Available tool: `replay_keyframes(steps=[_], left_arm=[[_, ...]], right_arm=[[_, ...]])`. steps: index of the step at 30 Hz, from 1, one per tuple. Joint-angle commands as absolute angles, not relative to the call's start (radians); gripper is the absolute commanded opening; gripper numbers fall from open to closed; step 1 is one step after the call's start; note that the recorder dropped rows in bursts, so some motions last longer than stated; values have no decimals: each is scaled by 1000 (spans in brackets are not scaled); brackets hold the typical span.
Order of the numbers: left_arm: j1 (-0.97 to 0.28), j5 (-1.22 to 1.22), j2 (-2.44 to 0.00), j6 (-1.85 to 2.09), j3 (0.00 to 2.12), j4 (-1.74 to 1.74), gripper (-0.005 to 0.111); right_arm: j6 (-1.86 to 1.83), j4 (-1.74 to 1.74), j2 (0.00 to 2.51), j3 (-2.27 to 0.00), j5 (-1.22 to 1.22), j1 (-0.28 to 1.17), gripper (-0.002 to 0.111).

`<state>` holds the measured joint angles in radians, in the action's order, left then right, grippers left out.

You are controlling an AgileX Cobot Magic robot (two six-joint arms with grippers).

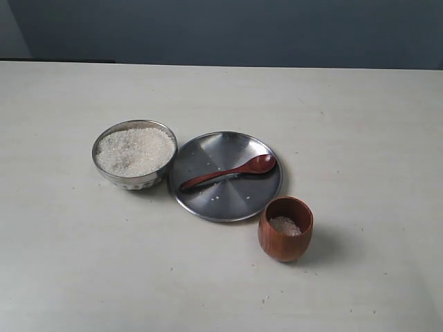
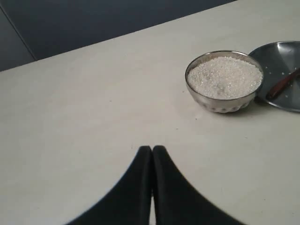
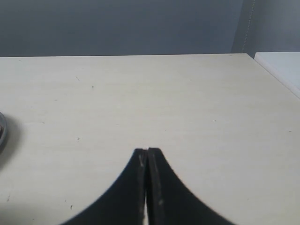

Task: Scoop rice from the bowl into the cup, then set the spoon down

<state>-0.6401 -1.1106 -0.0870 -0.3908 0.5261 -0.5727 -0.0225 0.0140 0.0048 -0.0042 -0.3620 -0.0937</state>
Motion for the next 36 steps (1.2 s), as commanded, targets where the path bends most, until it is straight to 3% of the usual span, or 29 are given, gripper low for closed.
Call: replay_keyframes(steps=[1, 15, 34, 36], left_arm=[[-638, -943, -46, -358, 508, -576, 0], [-638, -481, -46, -334, 279, -445, 0], [-638, -491, -46, -333, 266, -461, 0], [-593, -468, -46, -335, 266, -463, 0]], right_arm=[[-26, 14, 0, 0, -359, -98, 0], [-26, 14, 0, 0, -359, -98, 0], [-26, 14, 0, 0, -359, -98, 0], [-26, 14, 0, 0, -359, -98, 0]])
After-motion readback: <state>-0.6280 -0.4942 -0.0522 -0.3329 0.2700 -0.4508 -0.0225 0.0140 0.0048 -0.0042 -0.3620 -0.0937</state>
